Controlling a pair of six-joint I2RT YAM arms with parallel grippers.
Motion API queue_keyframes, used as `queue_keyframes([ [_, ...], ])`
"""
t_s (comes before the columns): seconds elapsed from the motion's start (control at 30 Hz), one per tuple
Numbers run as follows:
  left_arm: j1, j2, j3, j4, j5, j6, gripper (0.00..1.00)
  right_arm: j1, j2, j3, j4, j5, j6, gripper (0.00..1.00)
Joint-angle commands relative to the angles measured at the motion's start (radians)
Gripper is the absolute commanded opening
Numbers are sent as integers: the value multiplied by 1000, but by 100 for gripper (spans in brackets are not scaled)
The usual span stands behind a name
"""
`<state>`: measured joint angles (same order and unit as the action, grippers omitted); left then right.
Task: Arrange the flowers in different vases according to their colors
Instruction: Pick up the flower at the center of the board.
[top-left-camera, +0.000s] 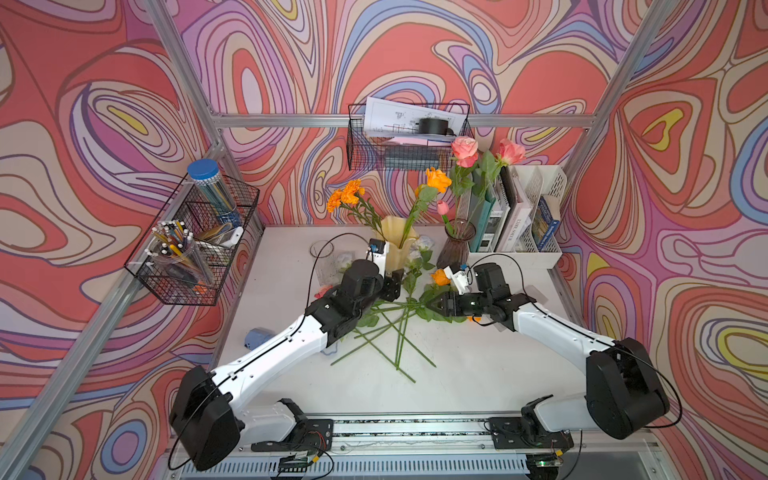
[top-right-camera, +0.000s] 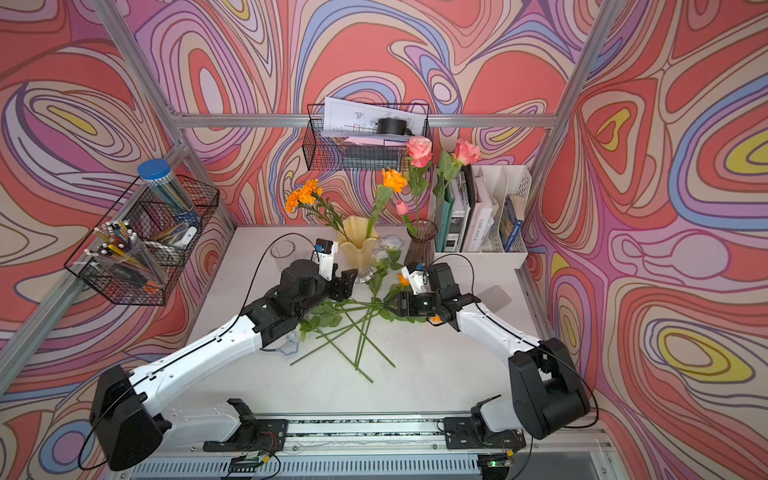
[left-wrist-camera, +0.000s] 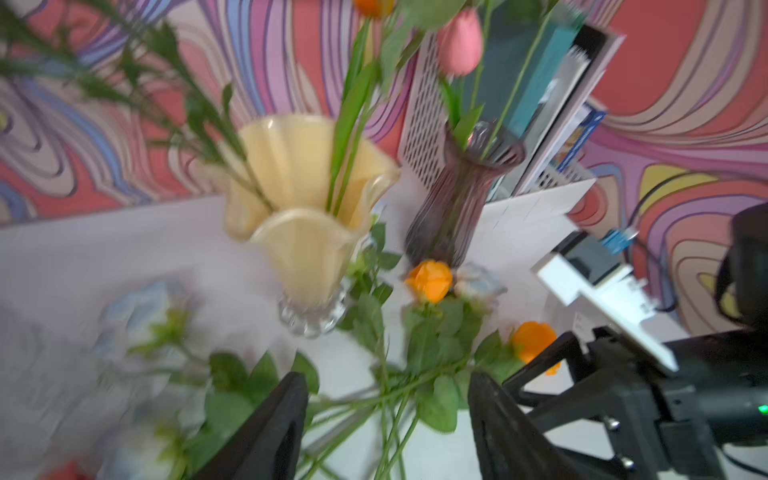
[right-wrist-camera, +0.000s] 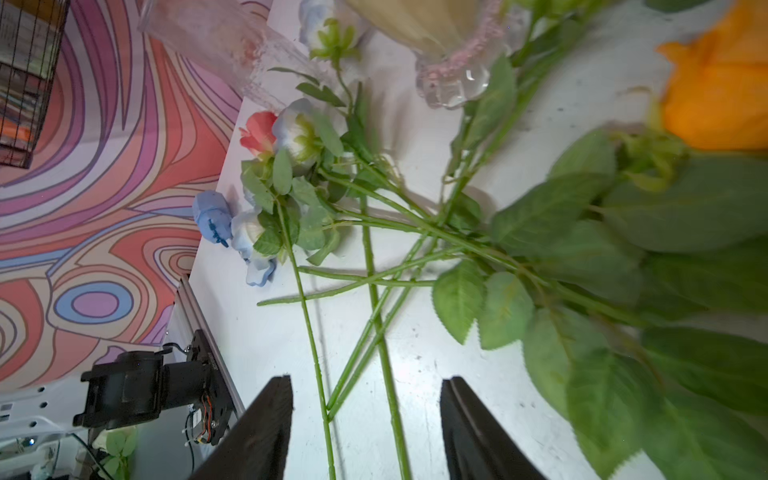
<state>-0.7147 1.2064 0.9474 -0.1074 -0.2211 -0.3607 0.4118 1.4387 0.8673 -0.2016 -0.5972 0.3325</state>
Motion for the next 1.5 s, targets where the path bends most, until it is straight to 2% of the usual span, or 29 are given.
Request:
queue_keyframes([
  [0.0, -3, -146, -85, -272, -176, -164, 66, 121, 67, 83, -44, 136, -85, 58],
  [0.1, 0, -251, -145, -397, -269, -241, 63, 236, 163, 168, -43, 208, -123, 57],
  [0.2, 5, -326, -175, -535, -374, -324, 51, 325, 271, 267, -57, 260, -159, 57],
  [0.27, 19, -360, -194, -576, -382, -351, 47, 379, 342, 333, -75, 291, -186, 56],
  [0.4, 58, -346, -238, -608, -360, -375, 46, 459, 480, 472, -130, 340, -236, 55],
  [0.63, 118, -360, -344, -517, -282, -378, 46, 518, 583, 565, -171, 378, -260, 51],
  [0.87, 159, -370, -367, -486, -255, -345, 45, 526, 635, 575, -150, 401, -242, 49],
  [1.17, 207, -380, -387, -471, -224, -326, 45, 525, 718, 662, -162, 396, -250, 45],
  [1.3, 215, -389, -392, -472, -224, -318, 45, 526, 744, 677, -171, 392, -247, 37],
  [1.47, 236, -401, -397, -472, -222, -304, 44, 526, 739, 674, -172, 396, -245, 22],
])
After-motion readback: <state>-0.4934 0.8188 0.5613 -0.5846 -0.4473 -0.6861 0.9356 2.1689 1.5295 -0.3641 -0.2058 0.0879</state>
